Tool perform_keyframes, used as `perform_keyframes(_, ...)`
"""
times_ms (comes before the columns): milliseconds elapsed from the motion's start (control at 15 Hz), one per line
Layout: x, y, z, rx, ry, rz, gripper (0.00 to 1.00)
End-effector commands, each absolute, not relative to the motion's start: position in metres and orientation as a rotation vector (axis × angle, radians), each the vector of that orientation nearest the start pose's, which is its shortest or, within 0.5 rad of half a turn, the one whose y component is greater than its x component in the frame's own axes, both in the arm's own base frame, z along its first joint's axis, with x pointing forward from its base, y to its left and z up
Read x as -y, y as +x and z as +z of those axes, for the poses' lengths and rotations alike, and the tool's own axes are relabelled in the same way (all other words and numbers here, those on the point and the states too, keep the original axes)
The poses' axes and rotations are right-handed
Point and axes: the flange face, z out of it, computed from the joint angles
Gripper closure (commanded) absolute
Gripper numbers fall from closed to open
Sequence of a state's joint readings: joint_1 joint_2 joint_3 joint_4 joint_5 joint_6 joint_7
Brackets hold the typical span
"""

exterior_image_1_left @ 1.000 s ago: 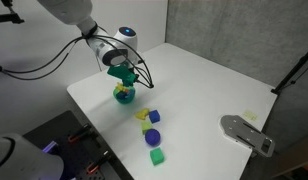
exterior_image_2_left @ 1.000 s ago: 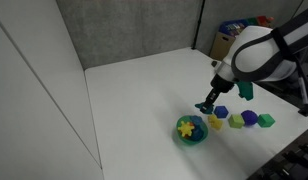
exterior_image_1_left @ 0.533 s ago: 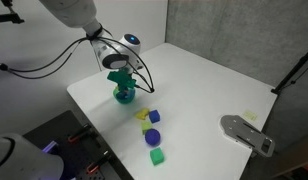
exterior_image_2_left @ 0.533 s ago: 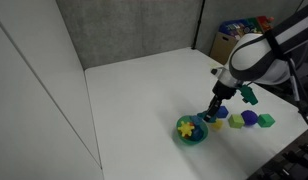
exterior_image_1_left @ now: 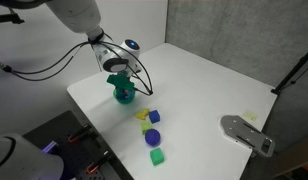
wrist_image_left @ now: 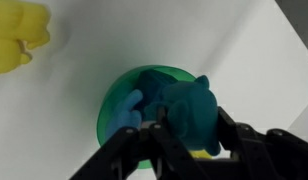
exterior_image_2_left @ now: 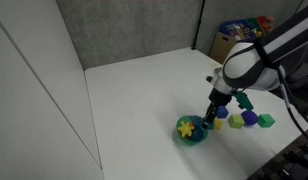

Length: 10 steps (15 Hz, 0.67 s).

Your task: Put the blue toy in the green bowl

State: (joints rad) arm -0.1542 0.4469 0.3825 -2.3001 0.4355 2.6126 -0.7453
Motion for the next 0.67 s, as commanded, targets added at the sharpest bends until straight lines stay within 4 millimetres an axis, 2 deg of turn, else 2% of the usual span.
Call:
perform_keyframes(0, -0.128, 0.511, 0.150, 0.788, -2.654, 0.030, 0.76)
perform_keyframes(533, -0.144, 0.527, 0.138, 0.879, -2.681, -0.058, 0.76)
perform_keyframes(600, -0.144, 0.528, 0.139, 0.890, -2.685, -0.069, 0.26)
